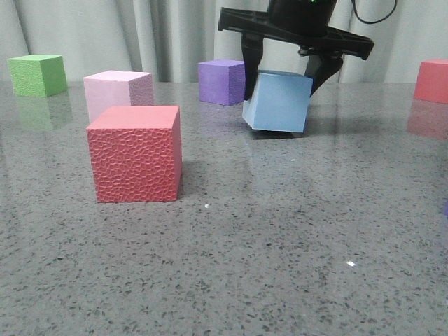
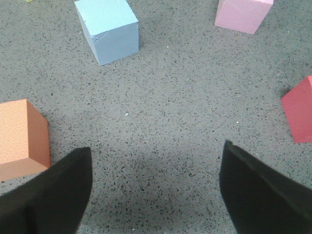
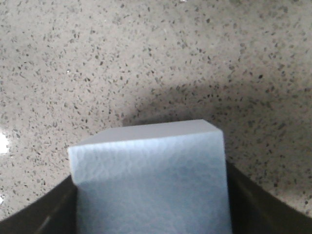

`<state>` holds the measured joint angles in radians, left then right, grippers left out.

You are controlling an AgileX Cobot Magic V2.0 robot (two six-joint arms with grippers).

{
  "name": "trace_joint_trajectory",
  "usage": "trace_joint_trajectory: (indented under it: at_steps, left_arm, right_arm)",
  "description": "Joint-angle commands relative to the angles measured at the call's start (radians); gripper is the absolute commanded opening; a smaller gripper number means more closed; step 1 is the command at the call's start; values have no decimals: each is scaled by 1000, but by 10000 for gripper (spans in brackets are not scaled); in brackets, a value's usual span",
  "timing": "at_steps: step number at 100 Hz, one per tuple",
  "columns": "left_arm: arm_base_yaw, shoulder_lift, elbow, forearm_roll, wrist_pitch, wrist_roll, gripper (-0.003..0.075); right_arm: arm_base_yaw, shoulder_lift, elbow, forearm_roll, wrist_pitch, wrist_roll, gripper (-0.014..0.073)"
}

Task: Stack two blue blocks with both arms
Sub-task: 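Carry the light blue cube with the right gripper and set it down mid-table, then open the right gripper and lift it away from the cube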

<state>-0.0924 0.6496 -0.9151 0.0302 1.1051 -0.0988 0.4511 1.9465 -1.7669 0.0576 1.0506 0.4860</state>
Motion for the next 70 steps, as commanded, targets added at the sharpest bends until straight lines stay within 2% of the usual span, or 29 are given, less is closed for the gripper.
trace_joint_trajectory:
  at_steps: [1, 24, 70]
  left_arm:
    - [4, 7, -32, -1, -59, -1, 513]
    - [4, 7, -32, -1, -59, -1, 513]
    - [4, 7, -32, -1, -59, -1, 513]
  right_arm:
    - [0, -55, -30, 2, -37, 8, 393]
    - [0, -55, -30, 2, -39, 9, 423]
    - [0, -55, -30, 2, -52, 7, 642]
